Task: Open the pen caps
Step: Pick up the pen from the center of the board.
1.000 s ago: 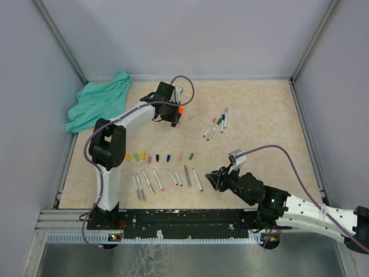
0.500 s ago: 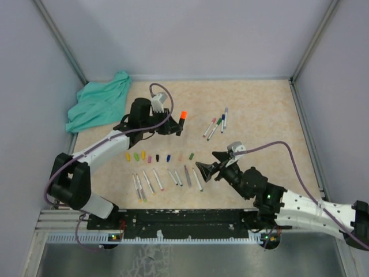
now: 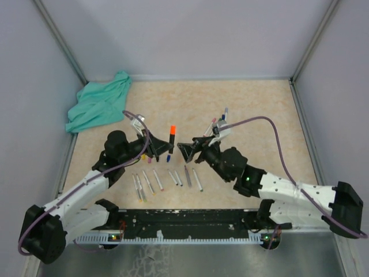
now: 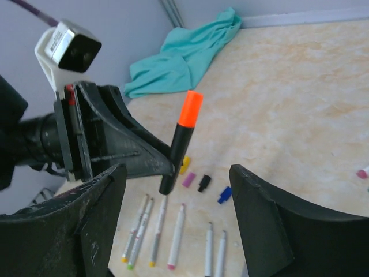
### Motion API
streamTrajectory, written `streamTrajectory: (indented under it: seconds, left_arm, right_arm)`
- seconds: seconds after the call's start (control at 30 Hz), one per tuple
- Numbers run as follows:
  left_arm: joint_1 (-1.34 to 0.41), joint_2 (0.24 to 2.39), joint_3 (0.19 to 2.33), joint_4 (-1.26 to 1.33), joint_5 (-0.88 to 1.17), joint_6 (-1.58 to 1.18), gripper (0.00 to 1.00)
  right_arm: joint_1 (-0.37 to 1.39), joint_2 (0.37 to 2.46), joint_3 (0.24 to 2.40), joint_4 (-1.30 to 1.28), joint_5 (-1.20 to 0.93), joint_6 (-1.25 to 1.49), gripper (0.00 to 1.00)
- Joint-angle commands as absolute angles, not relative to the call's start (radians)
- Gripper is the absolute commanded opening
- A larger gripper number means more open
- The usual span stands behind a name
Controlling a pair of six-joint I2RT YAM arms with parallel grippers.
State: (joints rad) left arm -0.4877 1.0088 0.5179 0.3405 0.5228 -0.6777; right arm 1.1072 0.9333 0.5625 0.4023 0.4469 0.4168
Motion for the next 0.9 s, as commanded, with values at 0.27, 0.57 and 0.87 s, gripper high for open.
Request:
streamTrajectory:
  seconds: [0.27,0.57,0.87]
  left_arm:
    - [-0.536,0.84,0.485,0.27,0.368,-0.618,0.0]
    - [-0.546,0.812,0.482,0.241,0.362,-0.602,0.0]
    - [-0.557,0.798,0.479,0.232,0.37,-0.597,0.0]
  right_arm:
    - [1.103,1.174,0.835,0.306,0.401,0.662,0.61]
    - [1.104,1.241,0.881,0.265,0.414,0.658,0.51]
    - [1.103,1.297,0.912,0.265,0.408,0.655,0.45]
